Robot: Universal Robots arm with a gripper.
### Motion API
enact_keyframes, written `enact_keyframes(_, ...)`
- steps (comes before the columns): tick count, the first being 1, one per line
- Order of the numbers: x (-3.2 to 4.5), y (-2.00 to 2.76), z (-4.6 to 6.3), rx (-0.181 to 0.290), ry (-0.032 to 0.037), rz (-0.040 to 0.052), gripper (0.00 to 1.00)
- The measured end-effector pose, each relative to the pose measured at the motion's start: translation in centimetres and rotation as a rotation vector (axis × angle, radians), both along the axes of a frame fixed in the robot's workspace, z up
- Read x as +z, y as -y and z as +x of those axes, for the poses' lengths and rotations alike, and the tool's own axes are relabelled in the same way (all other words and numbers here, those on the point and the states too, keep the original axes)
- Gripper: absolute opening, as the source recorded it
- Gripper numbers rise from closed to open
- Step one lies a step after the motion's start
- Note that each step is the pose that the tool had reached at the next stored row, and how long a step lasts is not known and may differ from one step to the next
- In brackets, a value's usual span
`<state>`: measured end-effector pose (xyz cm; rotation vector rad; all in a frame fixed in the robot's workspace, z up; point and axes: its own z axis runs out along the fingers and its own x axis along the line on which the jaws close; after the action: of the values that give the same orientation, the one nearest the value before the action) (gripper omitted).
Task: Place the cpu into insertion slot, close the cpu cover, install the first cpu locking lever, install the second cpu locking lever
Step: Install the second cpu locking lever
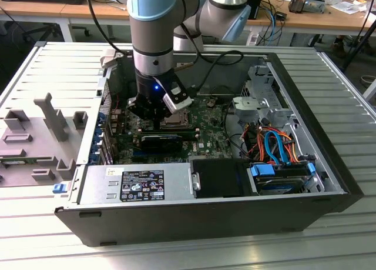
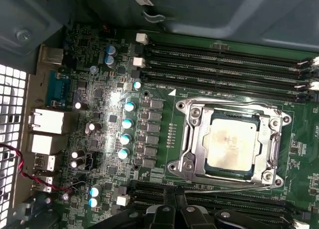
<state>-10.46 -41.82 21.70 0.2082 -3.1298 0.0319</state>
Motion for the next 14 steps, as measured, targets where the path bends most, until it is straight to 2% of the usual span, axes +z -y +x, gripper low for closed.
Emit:
enact_keyframes(11,-0.63,-0.37,-0.3,0.003,0.0000,-0.0001,0.11)
enact_keyframes(14,-0.65,-1.08,-0.3,0.008,0.0001,0.0000,0.11)
